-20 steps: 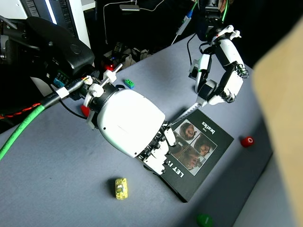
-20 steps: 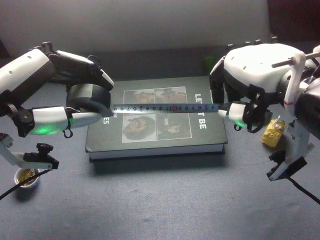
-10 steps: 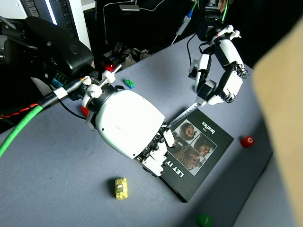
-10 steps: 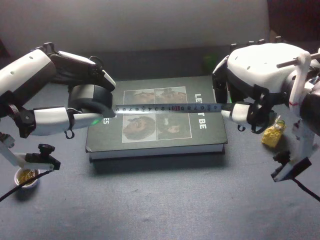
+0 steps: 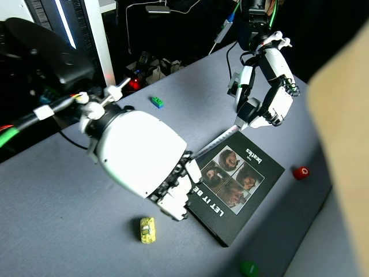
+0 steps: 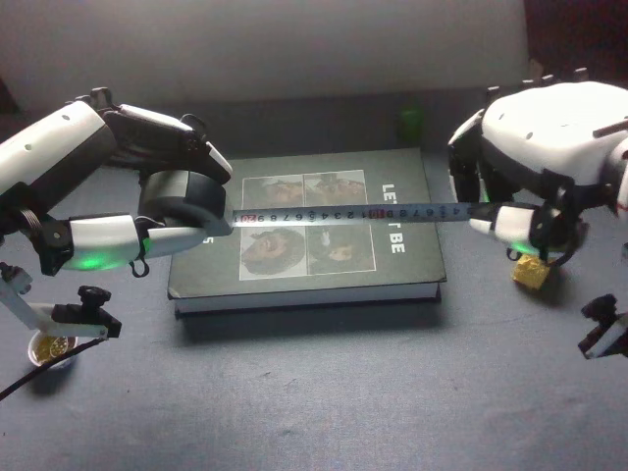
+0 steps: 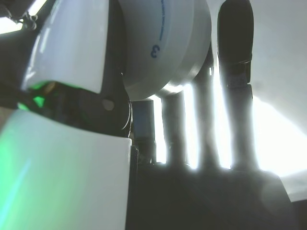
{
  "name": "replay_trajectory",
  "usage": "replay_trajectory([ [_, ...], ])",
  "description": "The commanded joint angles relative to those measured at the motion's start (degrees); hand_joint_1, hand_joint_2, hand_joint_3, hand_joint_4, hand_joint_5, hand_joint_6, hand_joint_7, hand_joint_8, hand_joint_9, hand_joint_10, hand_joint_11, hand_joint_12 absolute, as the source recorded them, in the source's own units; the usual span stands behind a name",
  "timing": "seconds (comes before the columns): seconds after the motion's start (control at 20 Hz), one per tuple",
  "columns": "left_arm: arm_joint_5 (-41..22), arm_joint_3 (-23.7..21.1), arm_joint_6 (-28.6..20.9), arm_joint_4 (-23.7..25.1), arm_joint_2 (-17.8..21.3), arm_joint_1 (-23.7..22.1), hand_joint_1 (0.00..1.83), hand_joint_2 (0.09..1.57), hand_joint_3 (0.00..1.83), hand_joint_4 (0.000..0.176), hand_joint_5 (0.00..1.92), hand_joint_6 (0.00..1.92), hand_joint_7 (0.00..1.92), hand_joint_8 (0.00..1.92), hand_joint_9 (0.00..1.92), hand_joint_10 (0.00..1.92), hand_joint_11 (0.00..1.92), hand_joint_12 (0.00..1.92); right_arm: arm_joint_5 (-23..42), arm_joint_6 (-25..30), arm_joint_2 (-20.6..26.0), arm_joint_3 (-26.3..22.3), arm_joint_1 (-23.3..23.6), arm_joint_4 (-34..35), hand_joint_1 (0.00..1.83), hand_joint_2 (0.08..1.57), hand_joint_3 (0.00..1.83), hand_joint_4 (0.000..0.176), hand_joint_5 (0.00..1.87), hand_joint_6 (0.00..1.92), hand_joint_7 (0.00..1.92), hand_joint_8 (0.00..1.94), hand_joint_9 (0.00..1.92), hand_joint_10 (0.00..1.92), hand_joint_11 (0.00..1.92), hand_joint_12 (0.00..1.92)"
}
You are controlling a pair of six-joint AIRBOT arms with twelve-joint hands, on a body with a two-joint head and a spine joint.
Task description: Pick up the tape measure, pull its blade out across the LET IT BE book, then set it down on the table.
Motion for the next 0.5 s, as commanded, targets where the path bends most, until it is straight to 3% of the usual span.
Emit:
replay_trajectory([
  [0.0, -7.43, 0.48, -0.15, -1.94, 0.15, -0.37, 1.38, 1.09, 0.00, 0.000, 1.03, 0.74, 1.03, 0.91, 0.94, 1.18, 0.86, 1.02, 2.93, -0.65, 0.99, -0.09, 0.13, -3.80, 1.18, 1.21, 0.00, 0.000, 0.73, 1.30, 0.88, 1.23, 0.70, 1.01, 0.45, 1.43],
  [0.45, -7.43, 0.57, -0.15, -2.24, 0.34, -0.45, 1.38, 1.09, 0.00, 0.000, 1.03, 0.74, 1.01, 0.95, 0.94, 1.19, 0.87, 1.02, 1.49, 0.94, 7.05, -1.73, -0.12, -6.09, 1.18, 1.21, 0.00, 0.000, 0.72, 1.31, 0.88, 1.25, 0.67, 1.06, 0.40, 1.48],
])
